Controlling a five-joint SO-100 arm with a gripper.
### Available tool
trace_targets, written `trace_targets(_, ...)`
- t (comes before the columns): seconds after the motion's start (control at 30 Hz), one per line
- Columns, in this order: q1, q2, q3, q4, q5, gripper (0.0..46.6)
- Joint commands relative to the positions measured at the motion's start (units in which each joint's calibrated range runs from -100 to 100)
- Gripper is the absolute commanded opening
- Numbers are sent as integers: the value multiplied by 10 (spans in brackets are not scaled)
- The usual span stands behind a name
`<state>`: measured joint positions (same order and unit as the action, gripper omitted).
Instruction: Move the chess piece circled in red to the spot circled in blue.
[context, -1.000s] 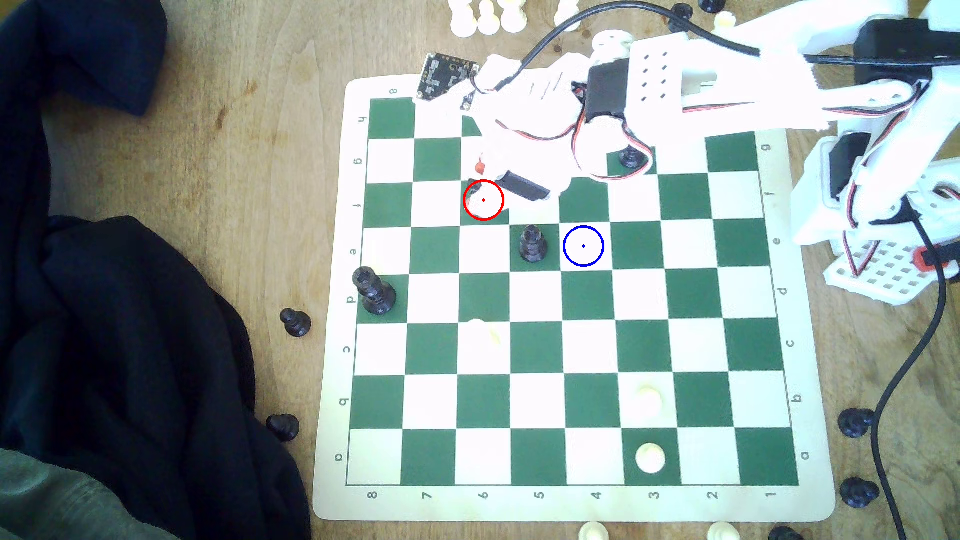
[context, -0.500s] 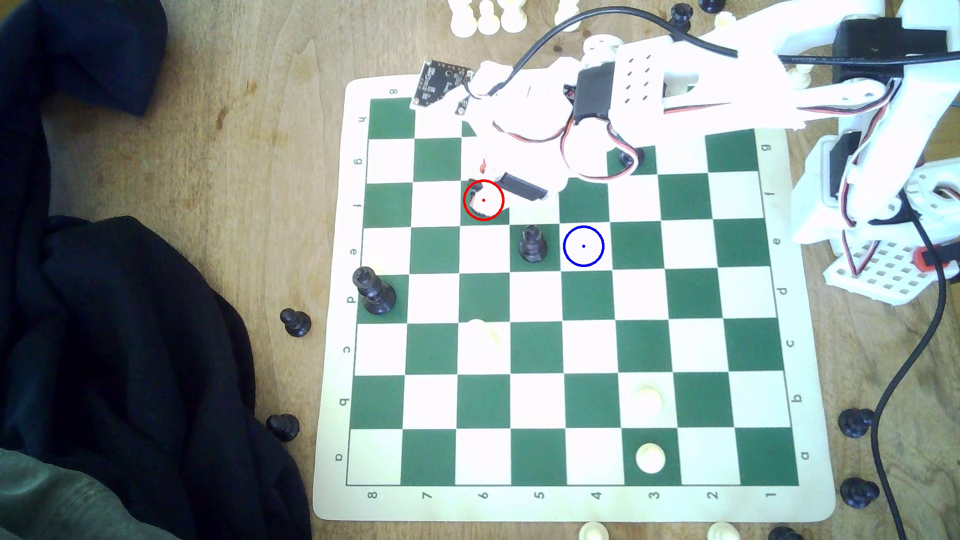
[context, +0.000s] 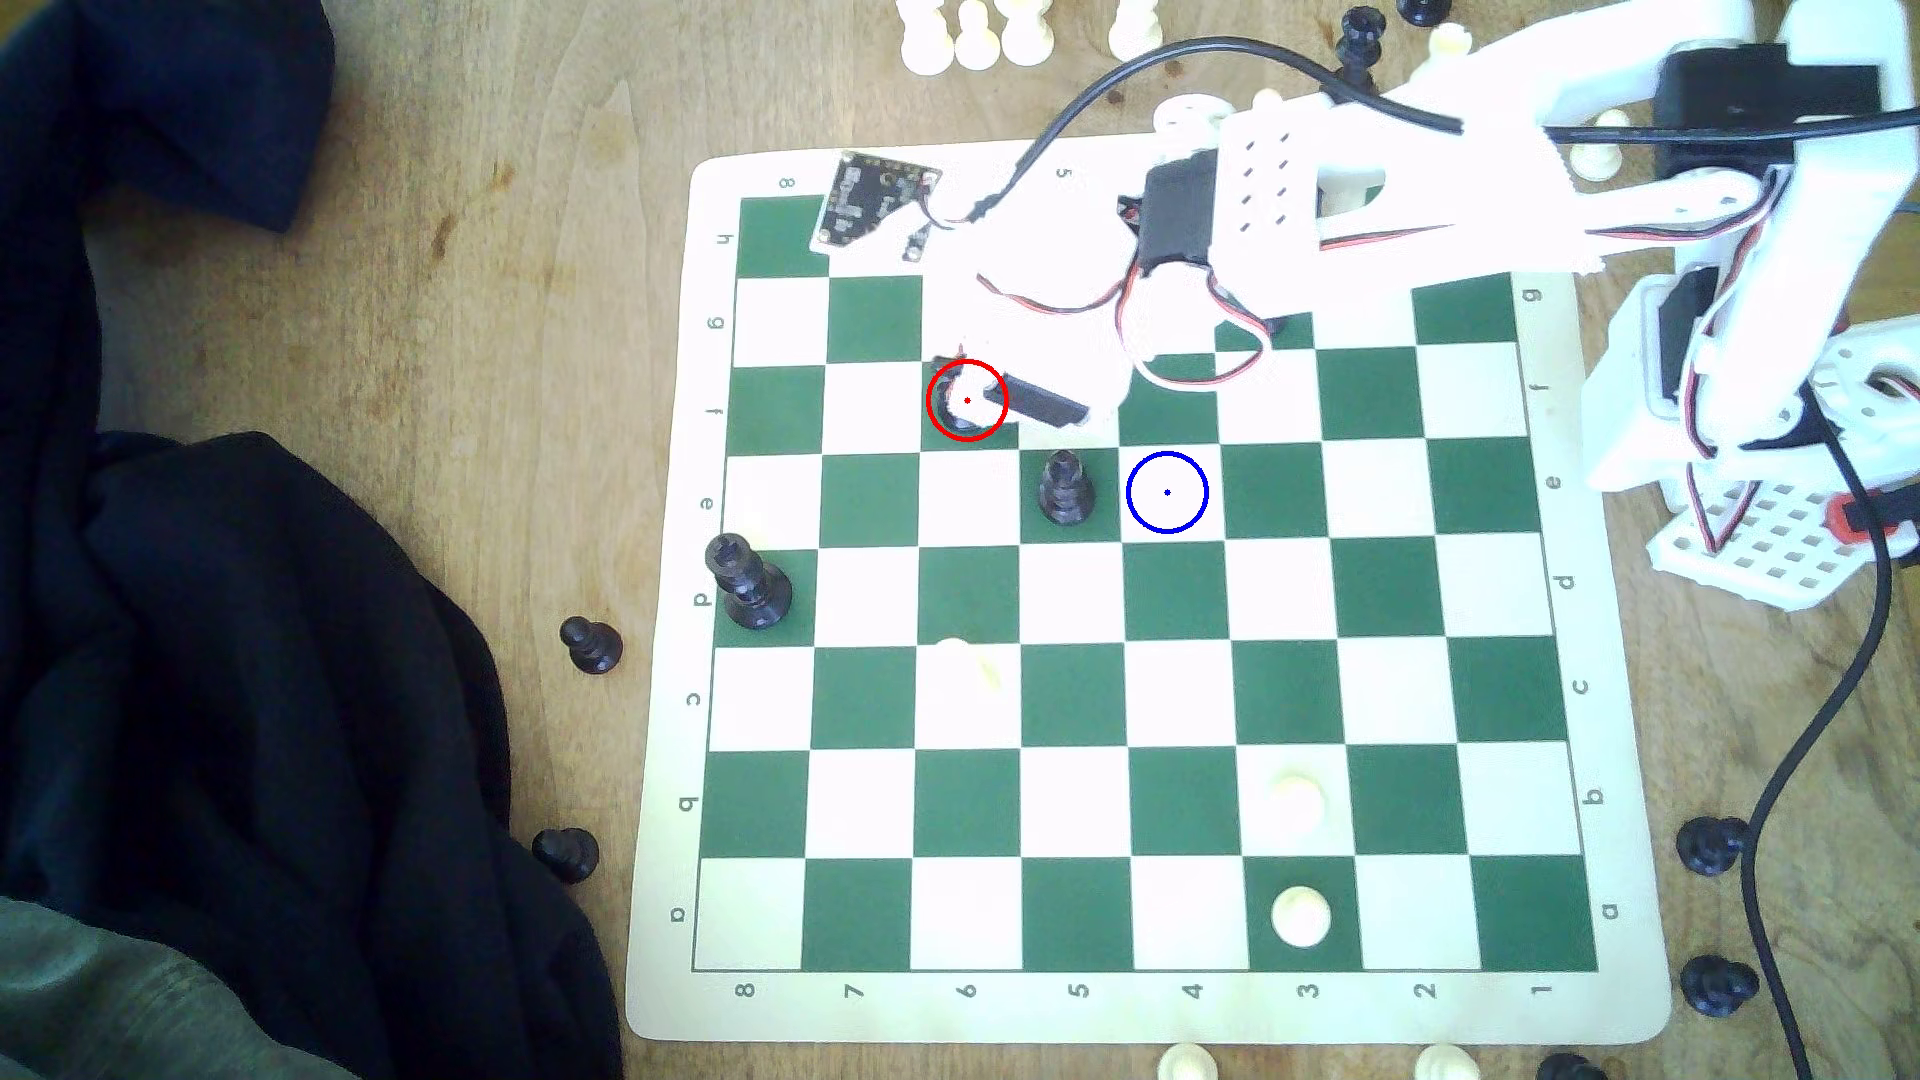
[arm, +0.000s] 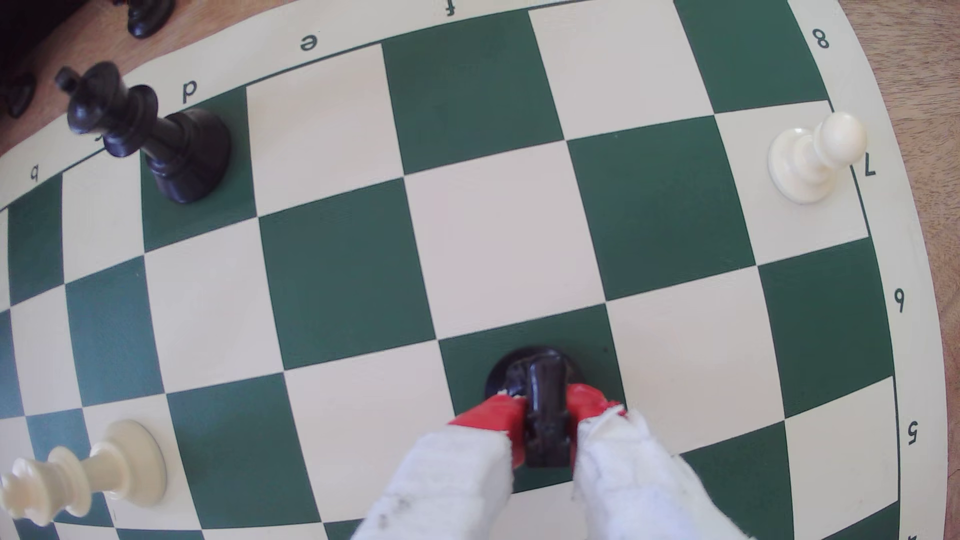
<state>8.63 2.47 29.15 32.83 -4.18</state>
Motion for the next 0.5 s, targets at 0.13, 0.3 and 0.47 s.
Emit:
trace_targets(0.13,4,-30,-42,-10,0,3)
trace_targets(0.3,4,-84,-39,-3,-2,3)
trace_targets(0.47,2,-153,-41,28,-2,3)
